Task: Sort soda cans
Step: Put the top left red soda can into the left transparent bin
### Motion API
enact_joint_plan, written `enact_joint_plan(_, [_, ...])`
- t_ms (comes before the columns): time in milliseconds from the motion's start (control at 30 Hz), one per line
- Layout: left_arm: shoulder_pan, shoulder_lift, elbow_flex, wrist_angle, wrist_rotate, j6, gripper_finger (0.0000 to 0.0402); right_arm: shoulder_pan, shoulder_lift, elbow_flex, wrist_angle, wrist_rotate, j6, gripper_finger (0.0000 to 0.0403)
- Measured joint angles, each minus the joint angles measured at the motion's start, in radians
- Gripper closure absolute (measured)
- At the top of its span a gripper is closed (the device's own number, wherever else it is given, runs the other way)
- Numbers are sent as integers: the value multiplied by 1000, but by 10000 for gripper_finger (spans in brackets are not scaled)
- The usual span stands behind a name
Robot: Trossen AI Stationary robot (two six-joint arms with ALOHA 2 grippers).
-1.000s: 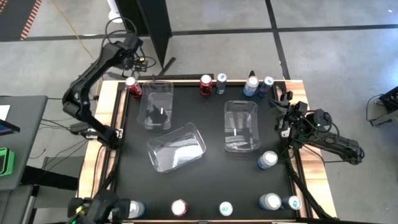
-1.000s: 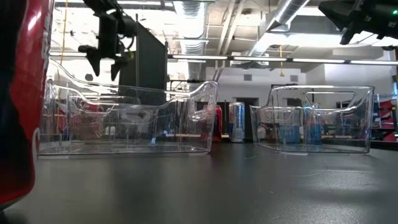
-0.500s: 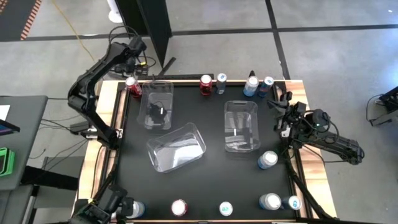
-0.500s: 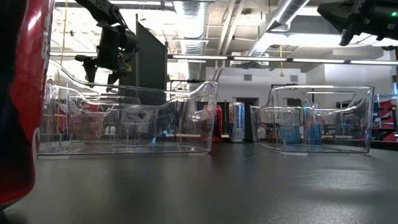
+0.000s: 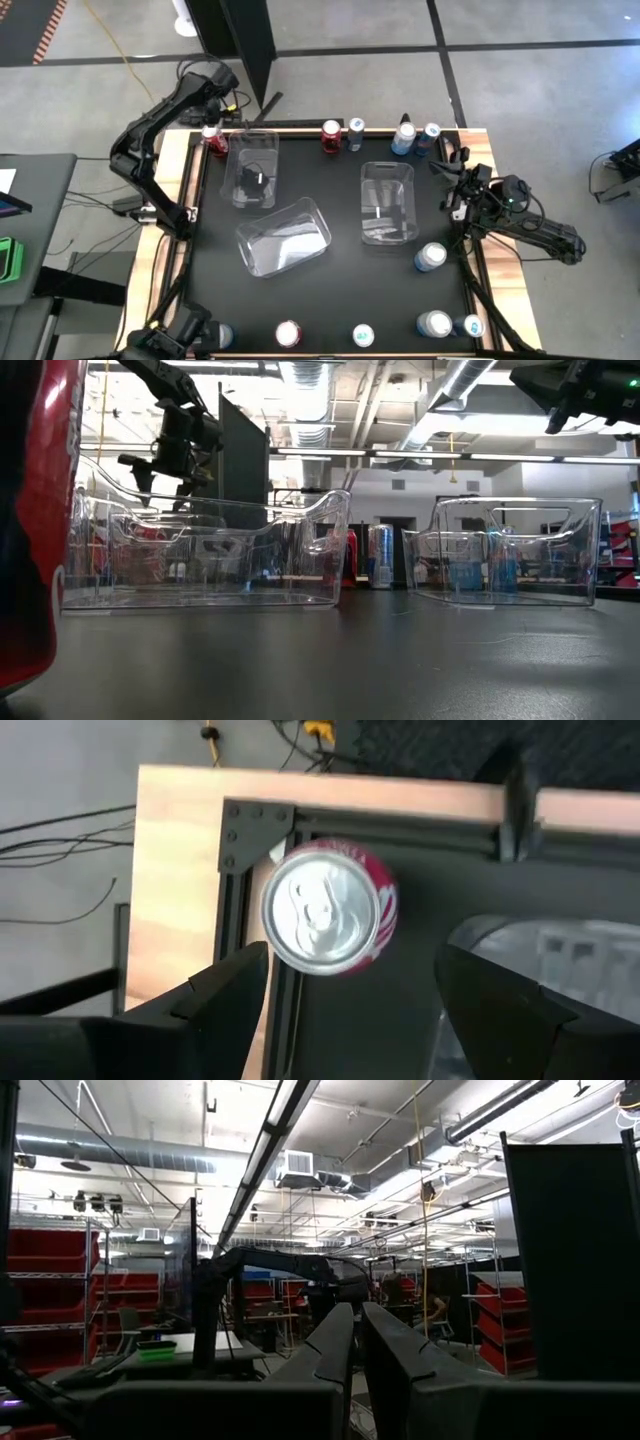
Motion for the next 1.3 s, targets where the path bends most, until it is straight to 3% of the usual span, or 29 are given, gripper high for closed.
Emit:
enact_joint_plan(867, [-22, 0, -61, 41, -47, -1, 119, 0, 0, 0, 0, -2, 8, 356])
enact_joint_plan(1000, [-37, -6, -53, 62, -47, 54, 119, 0, 0, 0, 0, -2, 5, 356])
enact_joint_plan(1133, [-121, -39, -34, 181, -33, 157, 120, 0, 0, 0, -4, -2, -12, 356])
enact_joint_plan(1300, [-221, -59, 3, 400, 99, 331, 120, 0, 0, 0, -9, -2, -26, 356])
